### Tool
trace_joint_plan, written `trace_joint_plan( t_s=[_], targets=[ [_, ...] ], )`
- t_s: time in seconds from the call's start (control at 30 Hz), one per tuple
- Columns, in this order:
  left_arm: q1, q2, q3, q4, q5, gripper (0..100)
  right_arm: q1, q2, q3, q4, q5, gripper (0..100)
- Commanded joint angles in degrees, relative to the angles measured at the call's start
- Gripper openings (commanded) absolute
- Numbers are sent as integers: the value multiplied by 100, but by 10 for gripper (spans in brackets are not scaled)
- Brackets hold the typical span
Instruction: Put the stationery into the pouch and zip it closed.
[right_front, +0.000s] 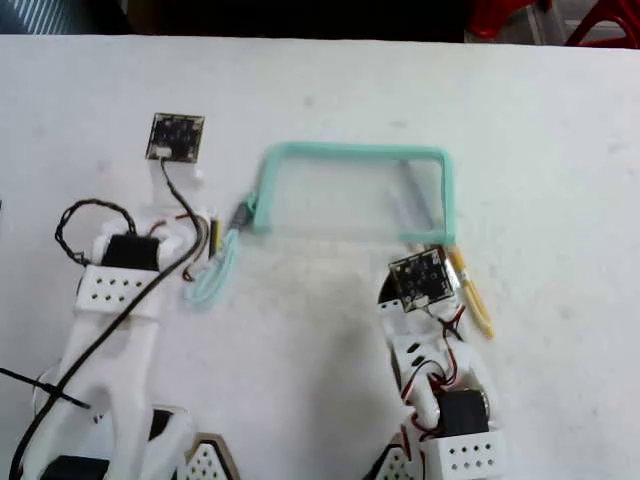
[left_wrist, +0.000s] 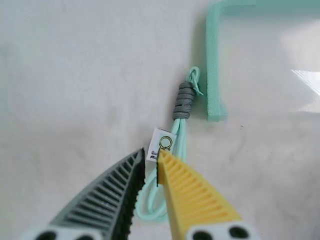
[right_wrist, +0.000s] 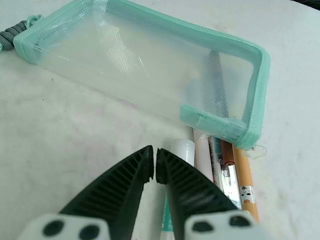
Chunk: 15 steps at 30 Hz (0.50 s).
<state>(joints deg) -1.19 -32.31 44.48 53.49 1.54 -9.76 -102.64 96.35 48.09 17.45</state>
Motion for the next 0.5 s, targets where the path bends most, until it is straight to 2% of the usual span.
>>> trace_joint_plan(
  t_s=[0.0, 0.47],
  targets=[
    [66, -13, -53, -123, 44, 76, -22, -13, 53, -84, 26, 21],
    [101, -13, -79, -132, 79, 76, 84, -48, 35, 92, 44, 21]
  ],
)
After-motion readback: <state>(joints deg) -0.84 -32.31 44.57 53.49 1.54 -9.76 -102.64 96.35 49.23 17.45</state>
